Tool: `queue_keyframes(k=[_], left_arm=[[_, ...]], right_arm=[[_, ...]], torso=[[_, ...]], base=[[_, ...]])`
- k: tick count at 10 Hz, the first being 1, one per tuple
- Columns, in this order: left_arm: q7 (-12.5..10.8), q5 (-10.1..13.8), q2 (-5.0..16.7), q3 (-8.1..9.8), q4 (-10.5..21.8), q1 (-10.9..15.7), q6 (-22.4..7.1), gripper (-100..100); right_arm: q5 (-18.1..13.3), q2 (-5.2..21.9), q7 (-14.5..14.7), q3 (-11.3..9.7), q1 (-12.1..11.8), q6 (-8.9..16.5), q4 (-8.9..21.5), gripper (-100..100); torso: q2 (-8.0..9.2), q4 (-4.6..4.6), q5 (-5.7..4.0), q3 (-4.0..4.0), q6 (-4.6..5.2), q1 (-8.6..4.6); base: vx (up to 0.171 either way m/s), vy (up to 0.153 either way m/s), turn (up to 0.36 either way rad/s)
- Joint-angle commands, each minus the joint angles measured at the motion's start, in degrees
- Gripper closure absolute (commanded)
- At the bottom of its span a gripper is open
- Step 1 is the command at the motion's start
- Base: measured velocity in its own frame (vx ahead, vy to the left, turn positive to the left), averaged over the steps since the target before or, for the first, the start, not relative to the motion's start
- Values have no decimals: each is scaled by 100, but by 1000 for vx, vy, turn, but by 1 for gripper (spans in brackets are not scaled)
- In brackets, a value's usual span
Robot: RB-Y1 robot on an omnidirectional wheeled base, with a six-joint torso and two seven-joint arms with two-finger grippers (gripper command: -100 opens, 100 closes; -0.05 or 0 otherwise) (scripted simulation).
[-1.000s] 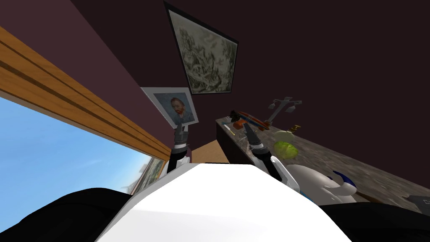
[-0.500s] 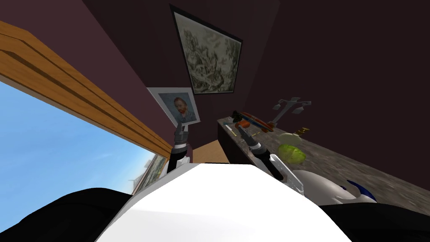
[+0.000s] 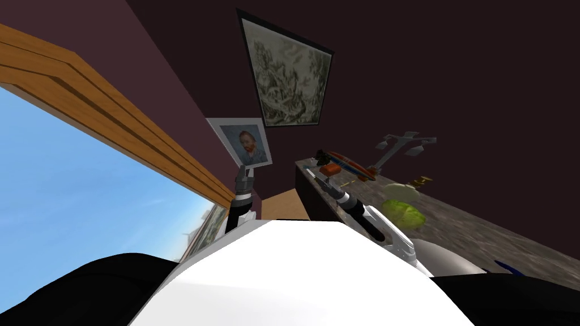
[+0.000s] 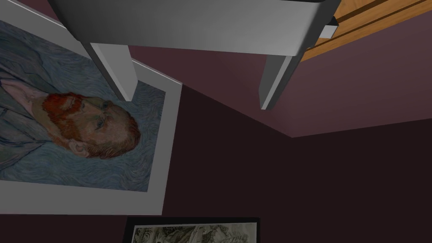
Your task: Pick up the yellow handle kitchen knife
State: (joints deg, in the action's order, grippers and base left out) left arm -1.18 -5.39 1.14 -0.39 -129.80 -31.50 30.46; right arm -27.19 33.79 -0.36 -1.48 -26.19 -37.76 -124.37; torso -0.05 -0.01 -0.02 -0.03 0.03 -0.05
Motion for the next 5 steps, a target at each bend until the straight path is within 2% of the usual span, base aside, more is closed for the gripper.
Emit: queue_keyframes(k=[1,2,5], left_arm=[[0,0,0,0,0,0,0,0],[0,0,0,0,0,0,0,0],[0,0,0,0,0,0,0,0]], right_arm=[[-286,286,-28,-86,22,-17,84,-100],[-352,422,-28,-86,22,-17,84,-100],[-874,950,-66,-249,70,-82,295,-100]], torso=[[0,0,0,0,0,0],[-1,0,0,-1,-3,-1],[-2,0,0,-1,0,-1]], base=[[10,-16,119],[9,-14,76],[9,-14,117]])
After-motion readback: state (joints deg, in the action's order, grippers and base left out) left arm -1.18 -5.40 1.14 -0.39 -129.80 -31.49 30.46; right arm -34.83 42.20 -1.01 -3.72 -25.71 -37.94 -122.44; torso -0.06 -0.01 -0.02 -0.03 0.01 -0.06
